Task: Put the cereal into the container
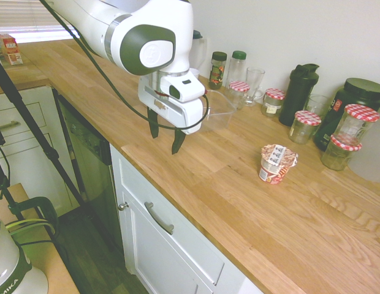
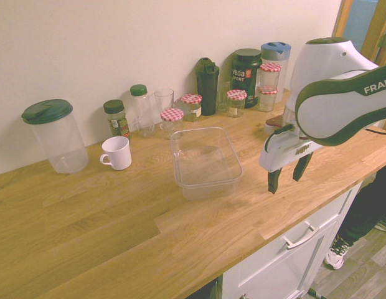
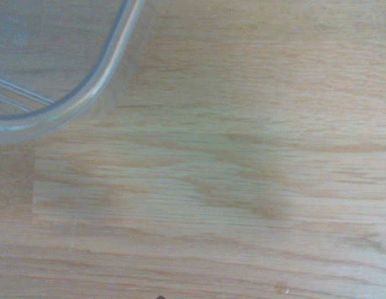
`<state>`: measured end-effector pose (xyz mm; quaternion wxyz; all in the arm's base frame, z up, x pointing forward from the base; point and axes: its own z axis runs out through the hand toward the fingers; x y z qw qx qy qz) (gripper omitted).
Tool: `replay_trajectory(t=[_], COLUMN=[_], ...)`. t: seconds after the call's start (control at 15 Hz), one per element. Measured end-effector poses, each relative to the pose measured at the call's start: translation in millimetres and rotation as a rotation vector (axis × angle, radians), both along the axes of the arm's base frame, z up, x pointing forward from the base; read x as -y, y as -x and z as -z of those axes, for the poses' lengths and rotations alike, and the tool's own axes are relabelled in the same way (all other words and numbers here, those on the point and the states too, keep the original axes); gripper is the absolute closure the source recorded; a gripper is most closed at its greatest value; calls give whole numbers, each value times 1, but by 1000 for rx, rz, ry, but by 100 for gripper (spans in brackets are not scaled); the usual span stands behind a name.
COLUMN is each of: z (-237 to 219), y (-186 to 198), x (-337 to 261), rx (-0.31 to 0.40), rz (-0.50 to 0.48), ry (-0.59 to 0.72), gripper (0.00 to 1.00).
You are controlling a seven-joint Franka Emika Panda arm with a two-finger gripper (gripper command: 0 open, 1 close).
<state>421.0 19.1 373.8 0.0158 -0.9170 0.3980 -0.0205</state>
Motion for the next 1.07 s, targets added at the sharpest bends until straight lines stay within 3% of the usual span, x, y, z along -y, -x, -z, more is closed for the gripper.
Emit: replay_trajectory(t=[0.2, 0.47, 1.07], z=[-2, -27, -20], y=[-3, -18, -66], x=[4, 50, 149], rx=[20, 135, 189], rz=[16, 121, 300], ry=[-1, 4, 4], gripper=[0, 0, 0])
